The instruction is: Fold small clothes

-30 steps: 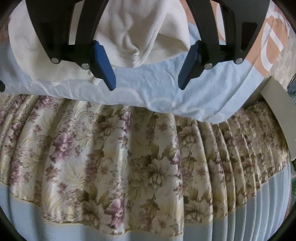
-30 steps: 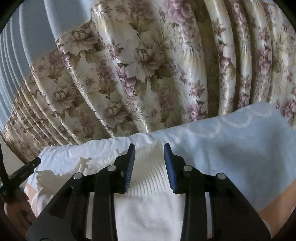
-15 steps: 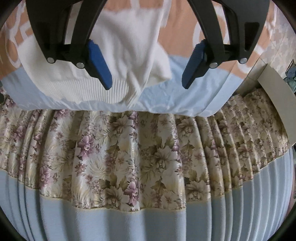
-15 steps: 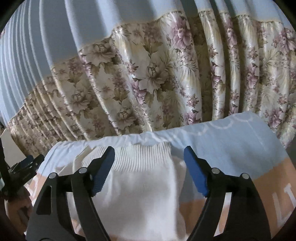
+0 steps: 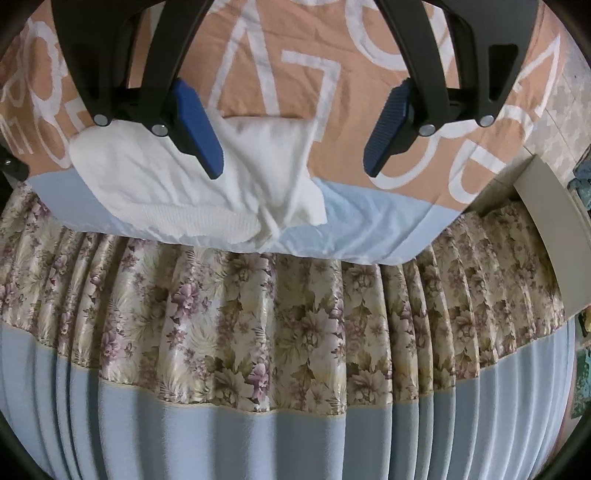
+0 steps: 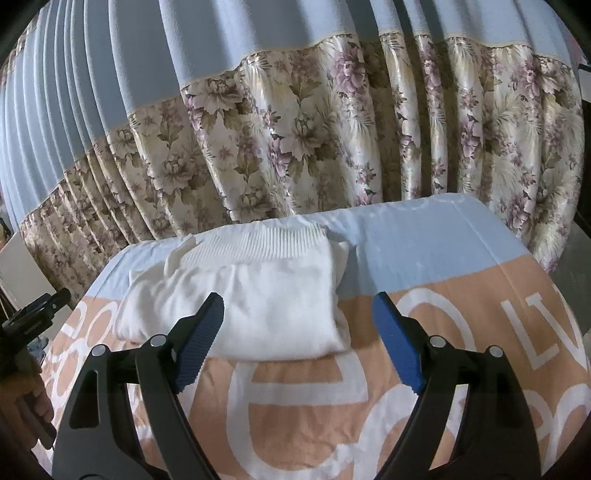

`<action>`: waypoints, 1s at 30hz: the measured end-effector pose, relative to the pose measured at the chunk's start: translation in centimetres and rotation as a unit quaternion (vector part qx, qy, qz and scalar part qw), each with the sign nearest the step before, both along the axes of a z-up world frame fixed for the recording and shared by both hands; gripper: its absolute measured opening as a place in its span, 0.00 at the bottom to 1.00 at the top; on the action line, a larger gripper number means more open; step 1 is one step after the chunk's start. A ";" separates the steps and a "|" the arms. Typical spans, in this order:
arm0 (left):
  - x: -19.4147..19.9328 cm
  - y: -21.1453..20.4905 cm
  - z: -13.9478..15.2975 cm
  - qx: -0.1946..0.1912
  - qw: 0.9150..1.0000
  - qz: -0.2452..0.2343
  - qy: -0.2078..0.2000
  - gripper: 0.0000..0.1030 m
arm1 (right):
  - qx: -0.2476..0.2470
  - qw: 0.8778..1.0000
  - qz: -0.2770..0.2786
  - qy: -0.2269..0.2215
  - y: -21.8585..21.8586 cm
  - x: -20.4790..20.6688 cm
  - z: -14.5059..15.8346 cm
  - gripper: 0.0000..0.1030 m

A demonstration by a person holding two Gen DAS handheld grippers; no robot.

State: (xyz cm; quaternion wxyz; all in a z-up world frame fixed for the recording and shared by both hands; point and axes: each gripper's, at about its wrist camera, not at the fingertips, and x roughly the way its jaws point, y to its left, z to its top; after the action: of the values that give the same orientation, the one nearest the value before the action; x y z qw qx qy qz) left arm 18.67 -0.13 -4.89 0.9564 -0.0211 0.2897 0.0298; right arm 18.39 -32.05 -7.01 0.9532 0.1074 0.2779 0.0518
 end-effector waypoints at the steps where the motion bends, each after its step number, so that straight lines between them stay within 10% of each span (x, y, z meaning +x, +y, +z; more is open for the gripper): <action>1: 0.1 -0.2 -0.1 -0.003 1.000 -0.002 0.002 0.77 | 0.003 1.000 0.000 0.003 0.0 0.0 -0.2 0.81; 30: 15.5 -0.3 -11.2 0.058 0.994 0.043 0.084 0.79 | -0.017 0.993 -0.013 0.112 -1.9 15.5 -10.4 0.81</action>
State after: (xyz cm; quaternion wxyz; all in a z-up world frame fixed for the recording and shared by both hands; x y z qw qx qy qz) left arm 34.17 -0.41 -16.09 0.9261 0.0246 0.3657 0.0895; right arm 33.89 -33.90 -17.38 0.9182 0.1000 0.3826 0.0229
